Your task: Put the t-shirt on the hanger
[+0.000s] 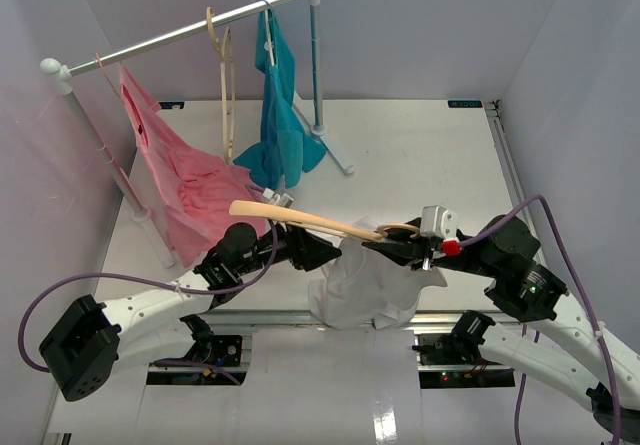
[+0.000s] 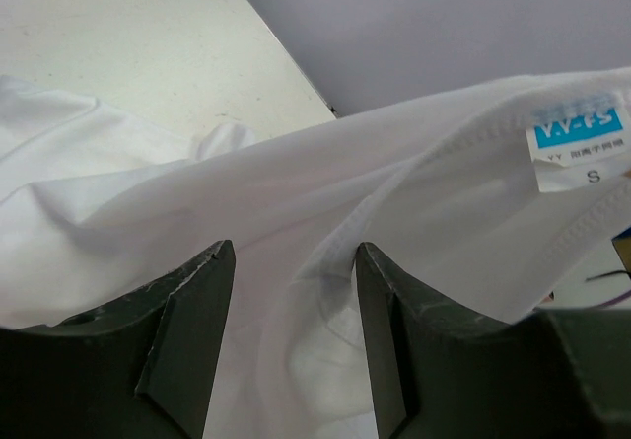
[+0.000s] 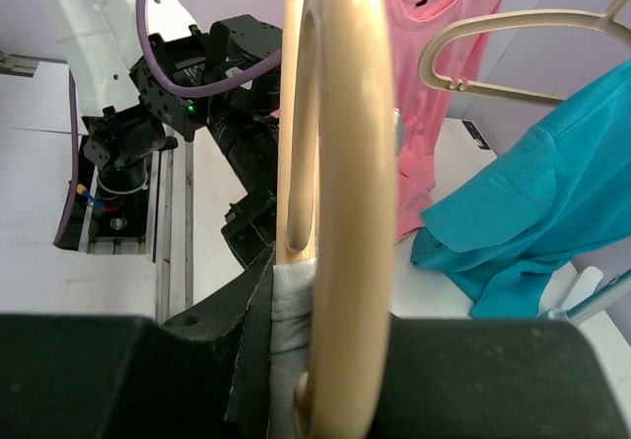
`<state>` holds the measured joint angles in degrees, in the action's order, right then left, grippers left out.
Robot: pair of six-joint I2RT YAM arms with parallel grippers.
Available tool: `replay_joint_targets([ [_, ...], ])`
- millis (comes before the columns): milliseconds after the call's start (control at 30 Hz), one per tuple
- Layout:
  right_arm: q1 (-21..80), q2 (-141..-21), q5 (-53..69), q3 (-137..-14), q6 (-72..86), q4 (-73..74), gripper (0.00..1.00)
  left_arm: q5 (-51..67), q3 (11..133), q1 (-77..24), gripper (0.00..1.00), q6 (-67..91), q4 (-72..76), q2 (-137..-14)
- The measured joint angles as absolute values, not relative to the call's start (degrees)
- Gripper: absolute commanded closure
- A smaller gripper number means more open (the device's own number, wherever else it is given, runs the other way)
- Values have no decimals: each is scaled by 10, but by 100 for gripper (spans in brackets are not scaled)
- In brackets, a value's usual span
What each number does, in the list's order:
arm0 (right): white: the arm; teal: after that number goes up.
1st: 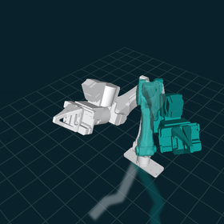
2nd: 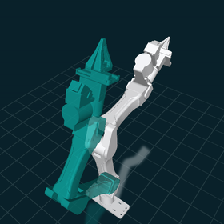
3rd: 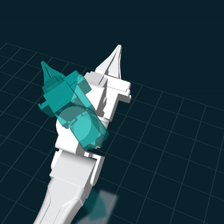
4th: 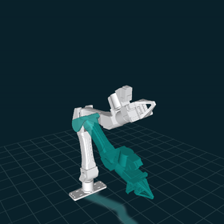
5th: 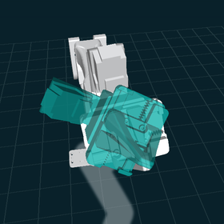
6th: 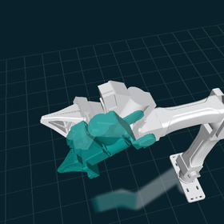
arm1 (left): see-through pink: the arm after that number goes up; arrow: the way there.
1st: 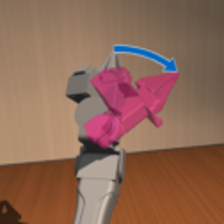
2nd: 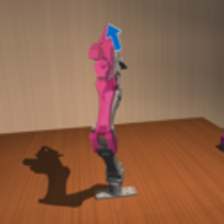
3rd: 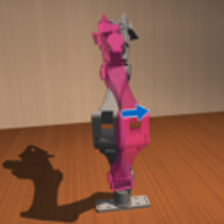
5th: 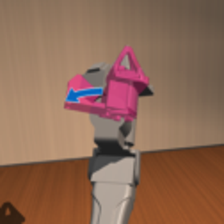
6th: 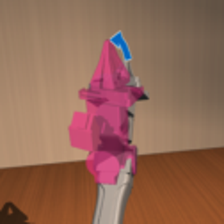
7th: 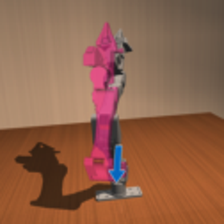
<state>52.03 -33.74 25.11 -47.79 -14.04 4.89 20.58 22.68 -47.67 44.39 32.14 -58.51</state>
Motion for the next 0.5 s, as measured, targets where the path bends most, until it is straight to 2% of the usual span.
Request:
replay_joint_targets([
  [267, 520, -338, 236, -478, -140, 40, 92, 134, 256, -507, 38, 431, 270, -589],
  [333, 520, -340, 231, -478, -140, 40, 92, 123, 260, -510, 41, 429, 262, -594],
  [400, 520, -342, 227, -478, -140, 40, 92, 116, 262, -513, 49, 427, 255, -600],
  [500, 520, -345, 223, -478, -140, 39, 92, 110, 265, -516, 88, 421, 244, -605],
])
